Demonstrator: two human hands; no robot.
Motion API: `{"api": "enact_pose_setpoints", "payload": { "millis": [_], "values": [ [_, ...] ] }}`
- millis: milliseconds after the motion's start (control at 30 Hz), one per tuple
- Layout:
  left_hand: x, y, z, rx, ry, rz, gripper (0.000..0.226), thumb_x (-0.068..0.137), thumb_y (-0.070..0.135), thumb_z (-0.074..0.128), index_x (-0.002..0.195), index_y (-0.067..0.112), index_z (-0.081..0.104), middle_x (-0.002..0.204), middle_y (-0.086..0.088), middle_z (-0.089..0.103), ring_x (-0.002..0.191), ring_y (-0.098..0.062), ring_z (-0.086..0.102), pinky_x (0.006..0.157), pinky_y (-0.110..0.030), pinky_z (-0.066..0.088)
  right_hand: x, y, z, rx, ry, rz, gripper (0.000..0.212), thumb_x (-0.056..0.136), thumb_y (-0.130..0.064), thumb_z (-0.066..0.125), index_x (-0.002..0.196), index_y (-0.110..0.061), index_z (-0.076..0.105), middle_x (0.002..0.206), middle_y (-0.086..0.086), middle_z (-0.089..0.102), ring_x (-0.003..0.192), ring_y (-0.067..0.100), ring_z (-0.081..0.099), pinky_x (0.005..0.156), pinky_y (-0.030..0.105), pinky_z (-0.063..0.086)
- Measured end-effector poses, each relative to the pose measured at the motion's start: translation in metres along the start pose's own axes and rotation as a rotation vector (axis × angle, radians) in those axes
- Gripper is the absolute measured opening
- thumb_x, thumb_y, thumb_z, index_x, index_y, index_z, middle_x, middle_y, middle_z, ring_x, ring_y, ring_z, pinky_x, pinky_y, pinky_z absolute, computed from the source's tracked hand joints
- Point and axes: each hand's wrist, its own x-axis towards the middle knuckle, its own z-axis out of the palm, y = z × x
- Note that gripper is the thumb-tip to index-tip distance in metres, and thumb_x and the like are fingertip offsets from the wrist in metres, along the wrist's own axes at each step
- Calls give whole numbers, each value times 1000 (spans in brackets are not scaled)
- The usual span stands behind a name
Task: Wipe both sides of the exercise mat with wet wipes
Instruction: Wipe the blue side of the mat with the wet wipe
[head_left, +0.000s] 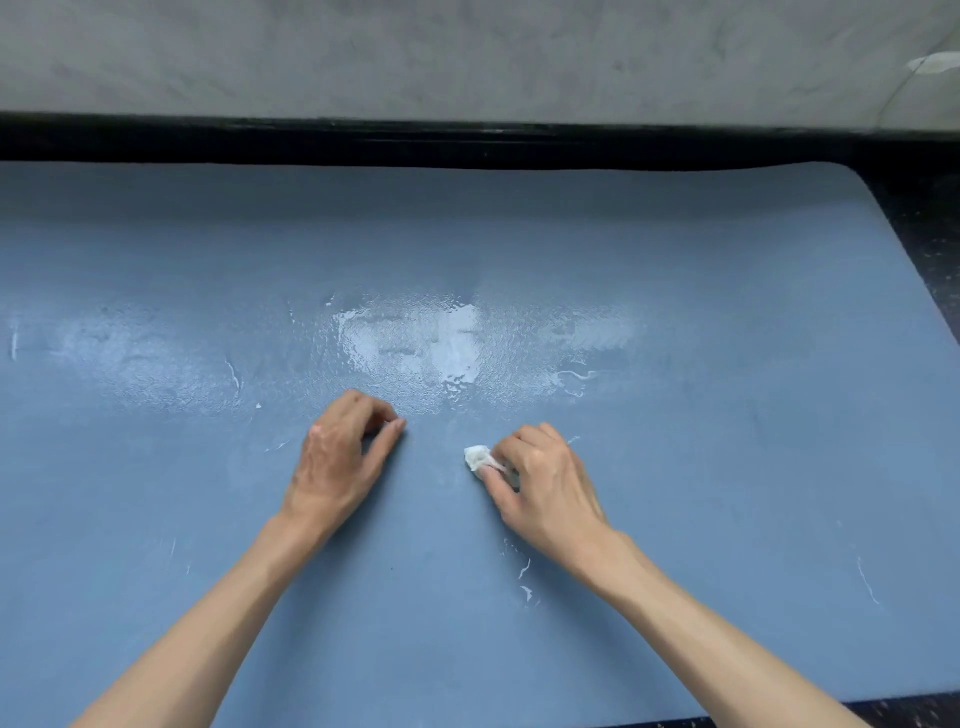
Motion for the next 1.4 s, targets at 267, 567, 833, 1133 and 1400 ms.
{"api": "enact_pose_setpoints", "payload": {
  "millis": [267, 567, 833, 1133, 1400],
  "values": [
    [4, -19, 9, 59, 69, -26, 26, 91, 31, 50, 84, 7, 58, 82, -5, 55, 77, -23, 52, 72, -30, 41, -9, -7, 7, 11, -93, -153, 12, 82, -1, 61, 91, -10, 61, 88, 7, 51, 70, 27, 50, 59, 31, 46],
    [6, -16, 10, 80, 88, -28, 25, 91, 30, 47, 84, 8, 56, 81, -4, 52, 77, -24, 51, 73, -27, 39, -75, -2, 1, -30, -432, -312, 22, 72, 7, 53, 84, -10, 53, 83, 2, 44, 66, 20, 37, 49, 30, 42],
    [6, -15, 10, 100, 67, -39, 27, 91, 32, 45, 85, 8, 55, 82, -4, 52, 78, -24, 50, 73, -29, 39, 18, 11, -10, -59, -125, -83, 11, 84, 1, 52, 84, -4, 61, 84, 11, 50, 68, 30, 48, 58, 30, 35],
    [6, -14, 11, 117, 78, -23, 25, 90, 30, 45, 83, 7, 55, 80, -6, 52, 74, -25, 51, 71, -29, 38, -85, 4, -20, 57, -615, -478, 11, 85, -16, 43, 75, -17, 48, 82, -8, 39, 70, 18, 43, 59, 30, 38],
    [7, -16, 11, 105, 85, -20, 25, 90, 30, 45, 83, 9, 54, 80, -3, 50, 74, -22, 48, 72, -28, 38, 17, 17, -22, -40, -140, -155, 15, 92, -6, 50, 100, -9, 63, 99, 9, 52, 85, 26, 51, 72, 31, 38]
  ]
}}
